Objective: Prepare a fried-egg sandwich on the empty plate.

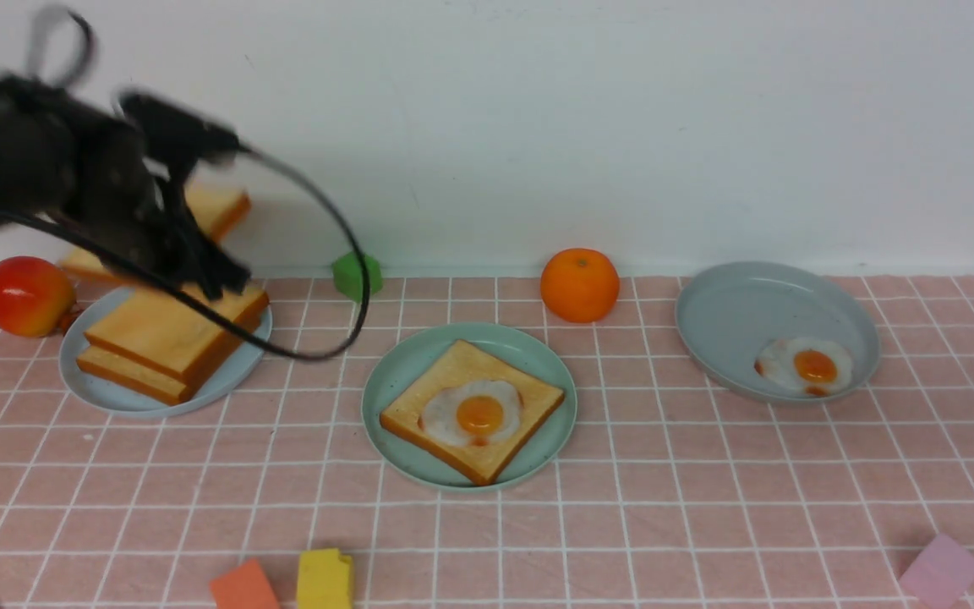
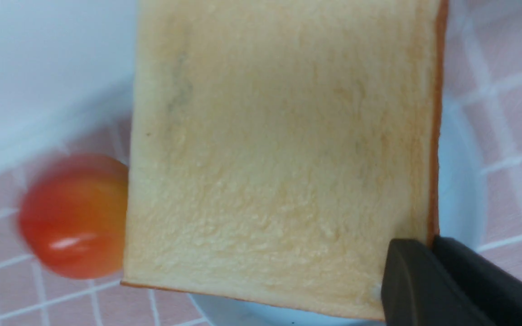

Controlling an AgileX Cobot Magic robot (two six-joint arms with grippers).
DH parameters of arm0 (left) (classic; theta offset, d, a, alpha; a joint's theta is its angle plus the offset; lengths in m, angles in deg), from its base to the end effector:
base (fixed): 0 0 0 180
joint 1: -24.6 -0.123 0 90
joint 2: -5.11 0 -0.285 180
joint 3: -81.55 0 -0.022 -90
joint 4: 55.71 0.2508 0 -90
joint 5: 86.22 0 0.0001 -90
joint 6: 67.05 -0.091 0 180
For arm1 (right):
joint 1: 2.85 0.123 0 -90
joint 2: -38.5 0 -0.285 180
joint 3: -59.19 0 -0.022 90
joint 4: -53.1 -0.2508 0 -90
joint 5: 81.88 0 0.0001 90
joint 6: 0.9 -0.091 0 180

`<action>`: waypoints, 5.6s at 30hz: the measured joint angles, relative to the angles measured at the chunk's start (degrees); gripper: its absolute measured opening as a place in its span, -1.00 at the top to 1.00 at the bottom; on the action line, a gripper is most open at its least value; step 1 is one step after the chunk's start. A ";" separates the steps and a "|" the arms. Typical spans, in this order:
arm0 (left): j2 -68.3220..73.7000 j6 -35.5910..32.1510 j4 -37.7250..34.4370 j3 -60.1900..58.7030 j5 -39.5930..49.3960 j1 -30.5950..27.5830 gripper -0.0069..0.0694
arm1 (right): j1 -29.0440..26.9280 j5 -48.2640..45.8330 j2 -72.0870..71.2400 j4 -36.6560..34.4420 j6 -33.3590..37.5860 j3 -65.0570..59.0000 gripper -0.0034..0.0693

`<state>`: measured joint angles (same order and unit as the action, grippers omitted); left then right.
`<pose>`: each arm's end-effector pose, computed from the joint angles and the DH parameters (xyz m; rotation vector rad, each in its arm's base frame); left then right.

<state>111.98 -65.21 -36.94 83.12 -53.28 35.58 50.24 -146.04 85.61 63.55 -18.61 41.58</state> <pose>0.3875 -0.0589 0.2854 0.4358 2.3444 0.2355 0.0681 0.0659 0.4028 -0.6907 2.1619 0.4412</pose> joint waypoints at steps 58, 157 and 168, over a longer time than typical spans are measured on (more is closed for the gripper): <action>12.27 10.57 -6.42 0.05 4.31 28.73 0.07 | 0.00 -6.20 0.00 3.18 -2.94 0.00 0.76; -82.52 13.39 -17.00 -64.01 -24.63 28.73 0.83 | -53.64 49.18 -38.96 -7.27 -1.70 -60.95 0.92; -82.52 13.39 -17.00 -64.01 -24.64 28.73 0.81 | -53.64 47.48 -39.92 -6.52 -1.05 -61.13 0.92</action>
<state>29.46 -51.82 -53.94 19.11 -77.91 64.31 -3.40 -98.56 45.69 57.03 -19.66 -19.55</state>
